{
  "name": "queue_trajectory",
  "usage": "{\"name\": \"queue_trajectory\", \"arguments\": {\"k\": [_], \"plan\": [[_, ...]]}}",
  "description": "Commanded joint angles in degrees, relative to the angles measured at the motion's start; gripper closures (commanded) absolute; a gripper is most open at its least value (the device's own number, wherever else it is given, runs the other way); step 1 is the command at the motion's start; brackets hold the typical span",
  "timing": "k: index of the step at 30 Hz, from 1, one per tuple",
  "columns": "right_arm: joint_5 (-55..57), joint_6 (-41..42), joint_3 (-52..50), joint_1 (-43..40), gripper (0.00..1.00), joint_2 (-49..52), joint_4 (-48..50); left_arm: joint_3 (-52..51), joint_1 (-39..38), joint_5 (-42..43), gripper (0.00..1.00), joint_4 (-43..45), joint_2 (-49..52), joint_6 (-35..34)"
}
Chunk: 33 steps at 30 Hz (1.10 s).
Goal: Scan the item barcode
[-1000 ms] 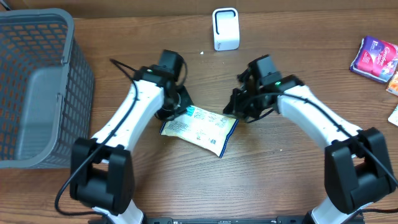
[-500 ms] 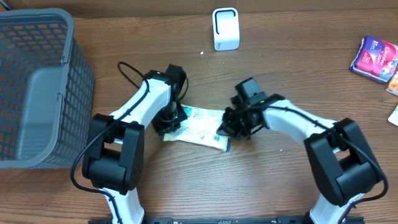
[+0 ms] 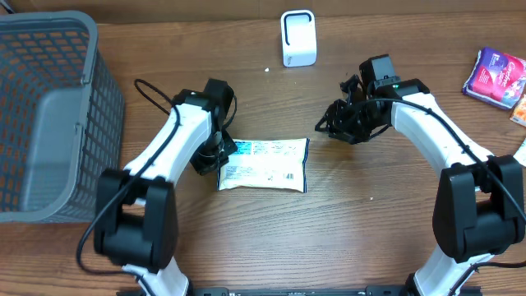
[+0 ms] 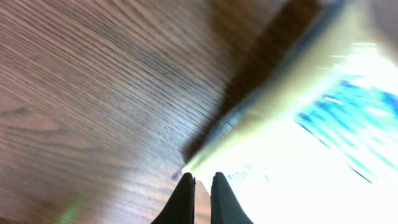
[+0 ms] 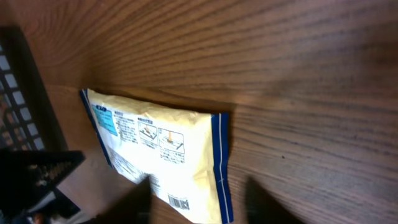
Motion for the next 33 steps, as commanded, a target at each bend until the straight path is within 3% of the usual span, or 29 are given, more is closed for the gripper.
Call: {"name": "queue_trajectory", "arguments": {"k": [1,4,7,10,18,23,26,31,33], "plan": [[0.5,-2.7,1.4,-0.1,0.22,0.1,-0.4,2.0,0.1,0.6,0.93,0.9,-7.2,-0.7],[0.4,-2.6,1.4,-0.1,0.00,0.1,-0.2,2.0,0.7,0.3,0.58,0.8,-7.7,-0.5],[0.7,-2.7,1.4,-0.1,0.00,0.1,0.1,2.0,2.1,0.3,0.22,1.0,-6.6,1.8],[1.5,-2.7,1.4,-0.1,0.00,0.1,0.2,2.0,4.5,2.7,0.00,2.5,-3.8,7.0],[6.7,-2.7,1.4,-0.2,0.00,0.1,0.2,1.8,7.4,26.1,0.02,11.3,7.9,28.9],[6.8,-2.7,1.4,-0.2,0.00,0.1,0.5,1.8,7.3,33.0,0.10,12.7,12.7,33.6],[6.7,-2.7,1.4,-0.2,0.00,0.1,1.0,1.8,7.0,37.5,0.23,13.7,15.1,35.5],[7.3,-2.7,1.4,-0.2,0.00,0.1,0.7,1.8,6.1,37.1,0.52,14.6,19.2,33.0],[8.7,-2.7,1.4,-0.2,0.00,0.1,-0.5,1.8,6.1,36.6,0.74,14.6,19.6,32.5]]}}
